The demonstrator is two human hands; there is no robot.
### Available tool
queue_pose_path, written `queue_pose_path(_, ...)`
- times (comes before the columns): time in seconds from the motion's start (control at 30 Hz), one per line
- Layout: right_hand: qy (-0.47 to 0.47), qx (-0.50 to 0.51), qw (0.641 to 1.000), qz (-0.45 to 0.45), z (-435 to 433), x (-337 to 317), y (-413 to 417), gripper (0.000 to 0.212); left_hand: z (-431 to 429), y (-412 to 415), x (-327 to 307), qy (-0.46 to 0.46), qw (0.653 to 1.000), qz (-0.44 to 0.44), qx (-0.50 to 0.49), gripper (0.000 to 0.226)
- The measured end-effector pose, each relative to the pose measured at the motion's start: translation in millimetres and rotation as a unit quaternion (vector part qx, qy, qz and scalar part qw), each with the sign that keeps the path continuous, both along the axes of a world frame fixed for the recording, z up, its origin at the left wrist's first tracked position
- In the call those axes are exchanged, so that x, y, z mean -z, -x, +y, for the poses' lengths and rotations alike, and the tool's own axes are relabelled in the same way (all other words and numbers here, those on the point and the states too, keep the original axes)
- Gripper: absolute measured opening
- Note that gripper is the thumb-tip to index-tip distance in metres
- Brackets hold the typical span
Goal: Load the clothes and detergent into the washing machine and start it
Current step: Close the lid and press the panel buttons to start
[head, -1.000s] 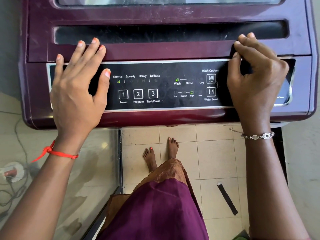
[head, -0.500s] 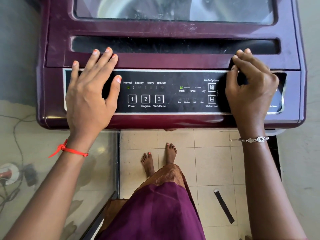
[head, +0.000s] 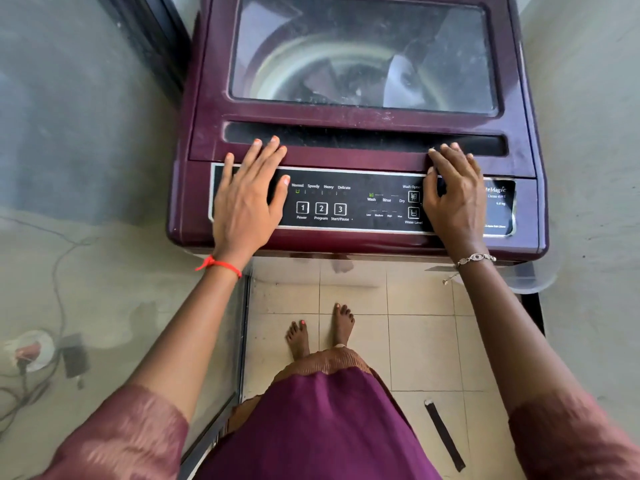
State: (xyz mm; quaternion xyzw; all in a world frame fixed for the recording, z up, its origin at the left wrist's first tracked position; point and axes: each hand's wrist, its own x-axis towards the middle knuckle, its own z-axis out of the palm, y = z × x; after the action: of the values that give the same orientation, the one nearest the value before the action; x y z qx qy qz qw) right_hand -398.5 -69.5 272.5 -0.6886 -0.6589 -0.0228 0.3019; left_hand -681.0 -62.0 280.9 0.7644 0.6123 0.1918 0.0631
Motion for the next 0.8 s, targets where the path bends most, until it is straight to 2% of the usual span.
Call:
queue_pose_path(0.43,0.093,-0.055,0.994,-0.009,-5.7,-8.7,-2.1,0.043,-5.7,0.8,-2.4,0.016,1.0,-0.013,0.002,0.042)
queue_pose_path(0.6,0.11,-0.049,0.993,-0.021,-8.5,-10.7,-0.2,0.053,-7.8,1.3,-3.6,0.009,1.0,-0.014,0.001,0.041)
queue_pose_path(0.8,0.111,-0.049,0.992,-0.032,-9.5,-9.4,0.8,0.053,-8.2,2.1,-2.2,0.0,1.0,-0.013,-0.001,0.04)
